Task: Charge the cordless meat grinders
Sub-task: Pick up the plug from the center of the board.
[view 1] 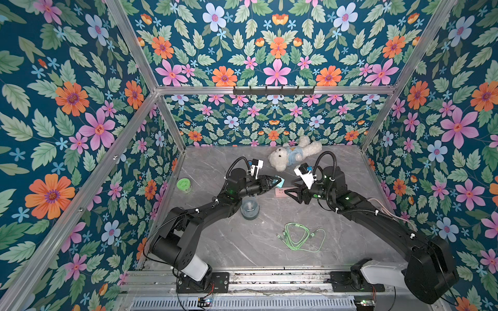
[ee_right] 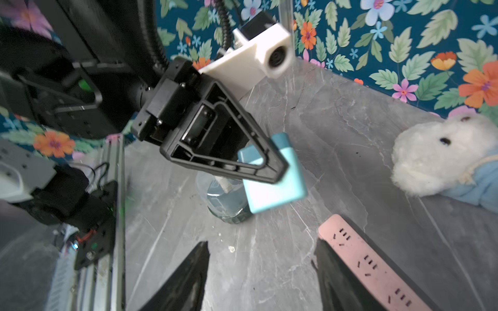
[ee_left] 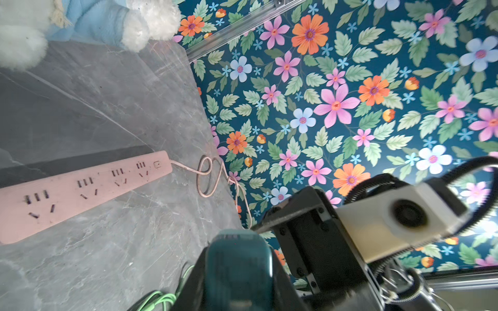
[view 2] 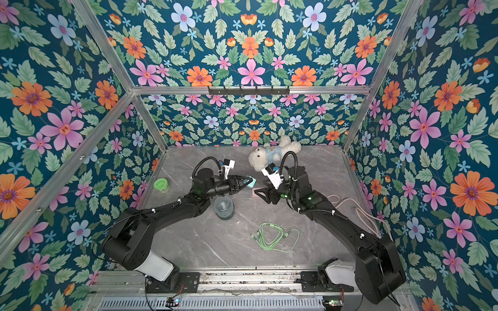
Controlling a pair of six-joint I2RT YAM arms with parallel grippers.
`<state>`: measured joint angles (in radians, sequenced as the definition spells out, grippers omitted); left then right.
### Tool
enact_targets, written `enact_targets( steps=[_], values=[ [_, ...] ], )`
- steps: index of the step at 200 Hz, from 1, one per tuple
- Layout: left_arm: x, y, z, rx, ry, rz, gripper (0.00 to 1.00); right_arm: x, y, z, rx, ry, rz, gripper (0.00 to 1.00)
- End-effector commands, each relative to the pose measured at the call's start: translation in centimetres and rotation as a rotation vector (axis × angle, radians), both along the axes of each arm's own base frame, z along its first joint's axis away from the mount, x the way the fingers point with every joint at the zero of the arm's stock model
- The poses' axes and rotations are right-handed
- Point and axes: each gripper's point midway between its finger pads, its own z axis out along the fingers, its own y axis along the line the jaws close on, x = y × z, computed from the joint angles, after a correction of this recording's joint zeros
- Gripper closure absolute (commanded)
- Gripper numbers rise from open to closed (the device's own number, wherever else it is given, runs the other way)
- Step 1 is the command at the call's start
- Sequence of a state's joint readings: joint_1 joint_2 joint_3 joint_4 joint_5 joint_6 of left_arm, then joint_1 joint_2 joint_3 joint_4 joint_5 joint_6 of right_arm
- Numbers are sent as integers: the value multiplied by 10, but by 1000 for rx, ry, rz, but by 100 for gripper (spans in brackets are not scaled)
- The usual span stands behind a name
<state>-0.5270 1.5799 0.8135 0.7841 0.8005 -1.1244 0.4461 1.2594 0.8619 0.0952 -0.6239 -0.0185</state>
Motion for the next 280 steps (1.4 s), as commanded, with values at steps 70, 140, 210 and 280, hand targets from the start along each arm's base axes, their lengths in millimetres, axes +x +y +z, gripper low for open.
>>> enact_targets(
  steps=[70, 140, 210, 280],
  values=[
    [-5, 22, 53, -358, 113, -156, 71, 0, -25, 7, 160, 328, -258, 34],
    [1, 31, 43, -356, 157, -111, 72, 8, -29, 9, 272, 441, -344, 34],
    [-4, 26, 39, -322, 140, -112, 71, 37, 11, 63, 645, 589, -175, 36],
    [-5, 25, 45, -322, 99, -118, 70, 41, 45, 49, 650, 693, -120, 42]
  ],
)
